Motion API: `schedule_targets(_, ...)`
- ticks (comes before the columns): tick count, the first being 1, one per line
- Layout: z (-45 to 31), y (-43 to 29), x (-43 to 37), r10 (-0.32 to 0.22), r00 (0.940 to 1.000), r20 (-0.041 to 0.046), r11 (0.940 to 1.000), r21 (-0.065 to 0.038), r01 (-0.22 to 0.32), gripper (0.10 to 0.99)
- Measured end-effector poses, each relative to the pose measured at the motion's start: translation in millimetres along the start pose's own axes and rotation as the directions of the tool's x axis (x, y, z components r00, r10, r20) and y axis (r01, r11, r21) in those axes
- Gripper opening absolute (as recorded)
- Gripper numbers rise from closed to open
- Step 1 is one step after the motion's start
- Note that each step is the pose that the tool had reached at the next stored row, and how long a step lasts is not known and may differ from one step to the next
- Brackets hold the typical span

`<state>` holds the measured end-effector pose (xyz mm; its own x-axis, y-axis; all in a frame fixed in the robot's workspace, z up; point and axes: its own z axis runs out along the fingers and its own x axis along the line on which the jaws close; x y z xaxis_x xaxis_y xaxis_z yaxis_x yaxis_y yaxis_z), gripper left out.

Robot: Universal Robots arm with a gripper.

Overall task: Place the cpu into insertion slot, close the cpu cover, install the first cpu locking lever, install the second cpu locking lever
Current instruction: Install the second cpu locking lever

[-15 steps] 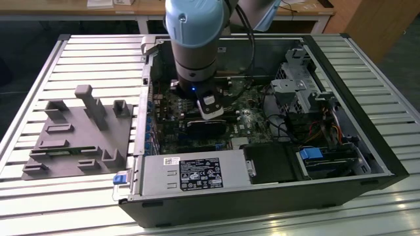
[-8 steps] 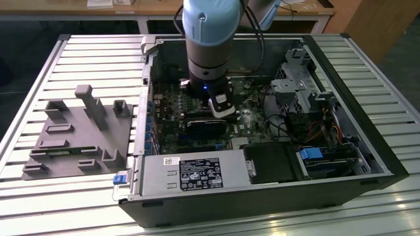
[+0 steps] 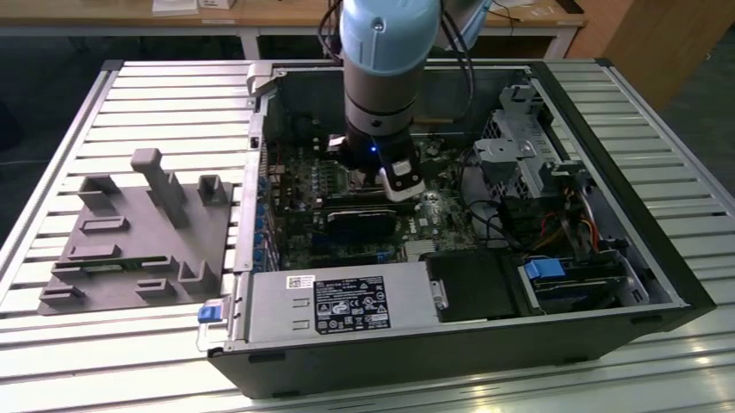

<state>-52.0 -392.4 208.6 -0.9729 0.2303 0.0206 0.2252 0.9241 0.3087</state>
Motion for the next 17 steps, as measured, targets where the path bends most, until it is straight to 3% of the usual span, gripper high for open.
schedule_targets(2, 1.6, 4.8, 1.2, -0.001, 1.0000, 0.0030, 0.9999, 0.012, 0.001, 0.102)
schedule_targets(9, 5.7, 17.3, 3.3, -0.004, 0.9999, 0.0167, 0.9974, 0.072, 0.003, 0.102)
schedule_targets(13, 8.7, 26.4, 4.6, -0.006, 0.9998, 0.0216, 0.9956, 0.094, 0.004, 0.102)
schedule_targets(14, 11.2, 34.1, 4.7, -0.007, 0.9997, 0.0254, 0.9939, 0.110, 0.004, 0.102)
schedule_targets(17, 11.2, 36.6, 4.7, -0.008, 0.9996, 0.0280, 0.9925, 0.122, 0.005, 0.102)
